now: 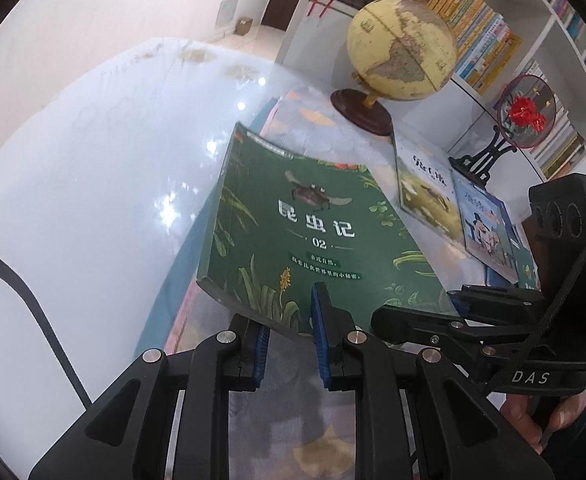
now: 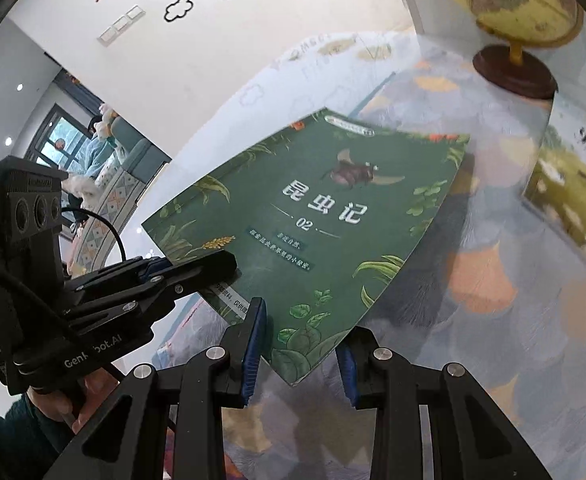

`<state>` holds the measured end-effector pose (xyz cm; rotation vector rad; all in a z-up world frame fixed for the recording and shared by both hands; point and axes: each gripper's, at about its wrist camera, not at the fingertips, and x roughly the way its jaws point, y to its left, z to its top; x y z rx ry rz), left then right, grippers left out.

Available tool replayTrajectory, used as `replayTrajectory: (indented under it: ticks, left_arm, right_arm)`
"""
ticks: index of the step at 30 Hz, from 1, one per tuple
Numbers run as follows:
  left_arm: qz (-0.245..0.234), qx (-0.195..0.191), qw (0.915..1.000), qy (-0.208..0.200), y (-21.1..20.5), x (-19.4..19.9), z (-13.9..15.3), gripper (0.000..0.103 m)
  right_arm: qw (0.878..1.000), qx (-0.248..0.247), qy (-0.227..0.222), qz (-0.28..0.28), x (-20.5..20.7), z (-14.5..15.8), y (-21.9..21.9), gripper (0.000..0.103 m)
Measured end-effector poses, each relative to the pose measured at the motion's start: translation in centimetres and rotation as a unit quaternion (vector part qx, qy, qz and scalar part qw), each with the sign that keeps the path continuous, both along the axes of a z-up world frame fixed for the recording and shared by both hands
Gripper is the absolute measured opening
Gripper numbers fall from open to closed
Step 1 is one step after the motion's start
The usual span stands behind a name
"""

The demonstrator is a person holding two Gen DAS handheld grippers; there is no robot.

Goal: Organize books
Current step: 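Lower the beetle-cover book onto the bare table area and open the right gripper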

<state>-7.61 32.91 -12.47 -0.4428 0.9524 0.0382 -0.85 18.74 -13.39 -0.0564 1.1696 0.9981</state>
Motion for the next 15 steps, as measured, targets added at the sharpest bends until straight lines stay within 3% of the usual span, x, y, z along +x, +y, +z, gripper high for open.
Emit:
replayTrajectory:
  ticks: [7, 11, 15]
  left_arm:
    - [0.031, -0.010, 0.9987, 0.040, 1.0, -1.4, -2.2, 0.030]
    - [0.068, -0.015, 0.9941, 0.083, 2.5, -2.8, -3.4, 0.028]
    - [0.106, -0.027, 0.9893, 0.097, 3.7, -5.2, -3.7, 0.028]
  right_arm:
    - [0.998, -0.002, 0.067, -0.008, 0.3, -1.8, -0.1, 0.036]
    - [0.996, -0.008, 0.088, -0.020, -0.1, -2.5, -0.5, 0.036]
    - [0.994, -0.010, 0.103, -0.036, -0.9, -2.5, -2.8, 0.037]
